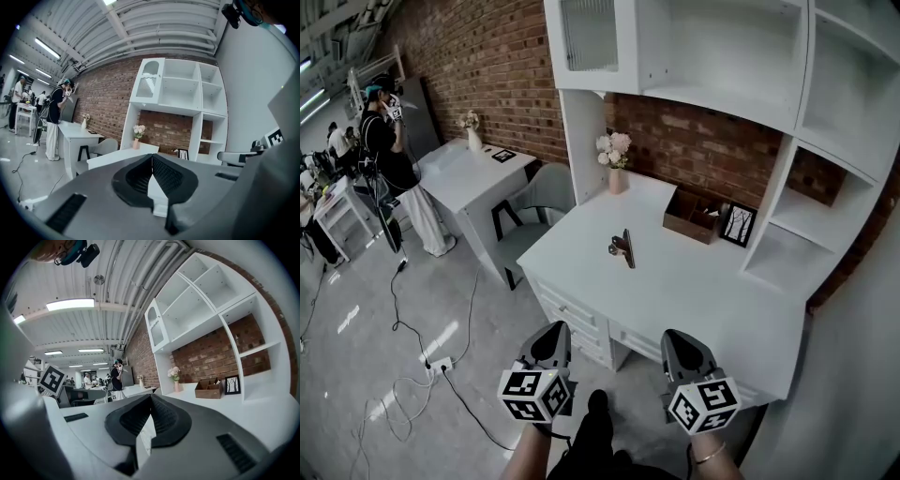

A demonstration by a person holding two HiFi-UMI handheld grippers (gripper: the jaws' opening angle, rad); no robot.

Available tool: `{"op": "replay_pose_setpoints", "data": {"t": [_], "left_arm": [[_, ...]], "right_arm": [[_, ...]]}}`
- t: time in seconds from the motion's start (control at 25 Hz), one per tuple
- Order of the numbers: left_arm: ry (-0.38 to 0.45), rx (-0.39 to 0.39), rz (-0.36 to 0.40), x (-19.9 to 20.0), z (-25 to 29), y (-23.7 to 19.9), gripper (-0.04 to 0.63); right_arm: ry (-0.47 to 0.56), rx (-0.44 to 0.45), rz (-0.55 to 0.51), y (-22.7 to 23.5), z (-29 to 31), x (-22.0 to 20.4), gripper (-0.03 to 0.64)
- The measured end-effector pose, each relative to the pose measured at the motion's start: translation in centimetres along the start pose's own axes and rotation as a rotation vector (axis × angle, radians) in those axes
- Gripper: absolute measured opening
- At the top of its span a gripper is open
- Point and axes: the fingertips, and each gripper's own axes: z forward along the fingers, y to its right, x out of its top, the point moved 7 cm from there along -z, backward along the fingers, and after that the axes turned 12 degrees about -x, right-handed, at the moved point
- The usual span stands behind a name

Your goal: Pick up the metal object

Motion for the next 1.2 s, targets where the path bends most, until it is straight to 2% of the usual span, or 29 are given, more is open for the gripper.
{"op": "replay_pose_setpoints", "data": {"t": [0.24,0.56,0.8,1.2], "left_arm": [[-0.019,-0.047,-0.014,-0.6,5.8,-4.0,0.011],[-0.062,-0.121,-0.045,0.8,15.6,-10.2,0.014],[-0.106,-0.174,-0.082,1.1,22.7,-14.1,0.048],[-0.214,-0.265,-0.214,-1.0,31.9,-18.2,0.104]], "right_arm": [[-0.014,-0.022,-0.006,0.6,5.8,-0.3,0.005],[-0.028,-0.068,0.001,1.6,15.9,1.2,0.005],[-0.039,-0.119,0.005,2.6,22.1,2.2,0.005],[-0.059,-0.211,-0.01,4.4,28.8,2.8,0.005]]}}
